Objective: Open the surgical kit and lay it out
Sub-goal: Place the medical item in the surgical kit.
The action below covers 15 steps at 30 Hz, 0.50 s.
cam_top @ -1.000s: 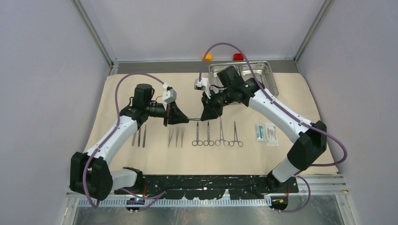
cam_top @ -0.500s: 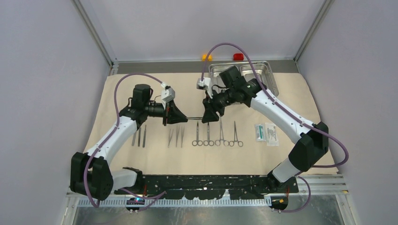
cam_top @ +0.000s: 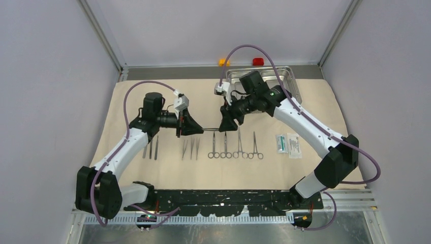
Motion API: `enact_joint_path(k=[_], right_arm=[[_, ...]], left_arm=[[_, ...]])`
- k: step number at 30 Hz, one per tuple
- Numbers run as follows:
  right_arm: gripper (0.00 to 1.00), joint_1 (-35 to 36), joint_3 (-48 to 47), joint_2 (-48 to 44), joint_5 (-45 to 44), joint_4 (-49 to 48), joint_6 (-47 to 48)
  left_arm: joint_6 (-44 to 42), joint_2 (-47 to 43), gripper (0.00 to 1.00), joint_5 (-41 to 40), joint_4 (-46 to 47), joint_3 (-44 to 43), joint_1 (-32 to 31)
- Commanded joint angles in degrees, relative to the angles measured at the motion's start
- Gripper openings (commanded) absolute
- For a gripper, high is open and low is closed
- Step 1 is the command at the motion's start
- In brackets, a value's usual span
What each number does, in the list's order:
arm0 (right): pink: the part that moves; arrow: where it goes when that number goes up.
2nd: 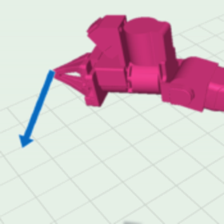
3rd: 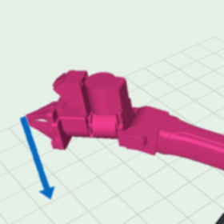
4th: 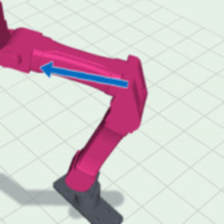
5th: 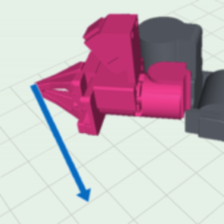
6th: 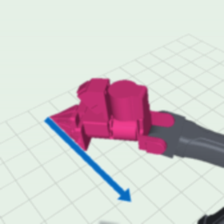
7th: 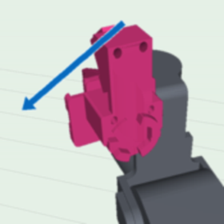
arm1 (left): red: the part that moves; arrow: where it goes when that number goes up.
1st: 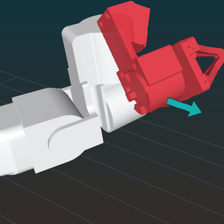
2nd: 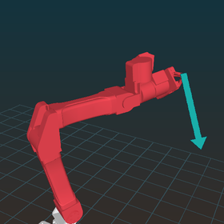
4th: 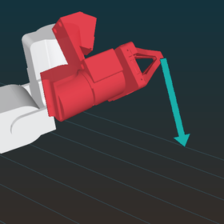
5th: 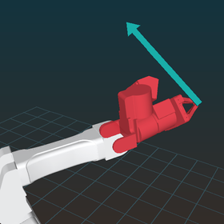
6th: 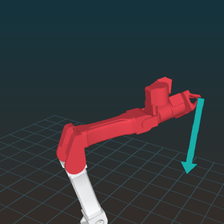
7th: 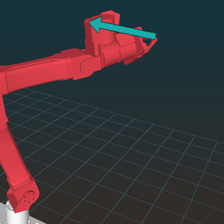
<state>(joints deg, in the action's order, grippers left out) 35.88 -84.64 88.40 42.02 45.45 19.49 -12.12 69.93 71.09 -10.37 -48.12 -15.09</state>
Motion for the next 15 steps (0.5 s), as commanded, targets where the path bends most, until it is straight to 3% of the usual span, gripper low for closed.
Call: enact_joint_path(k=[1, 15], right_arm=[[0.55, -0.22, -0.47, -3.06, 2.34, -3.07, -1.29], [0.52, -1.57, 2.40, -3.20, 7.18, -8.85, -6.33]], left_arm=[[7.46, -2.70, 0.00, 2.56, 9.86, 1.32, 0.18], [16.96, -3.09, 0.00, 3.74, 20.17, 3.09, 0.26]])
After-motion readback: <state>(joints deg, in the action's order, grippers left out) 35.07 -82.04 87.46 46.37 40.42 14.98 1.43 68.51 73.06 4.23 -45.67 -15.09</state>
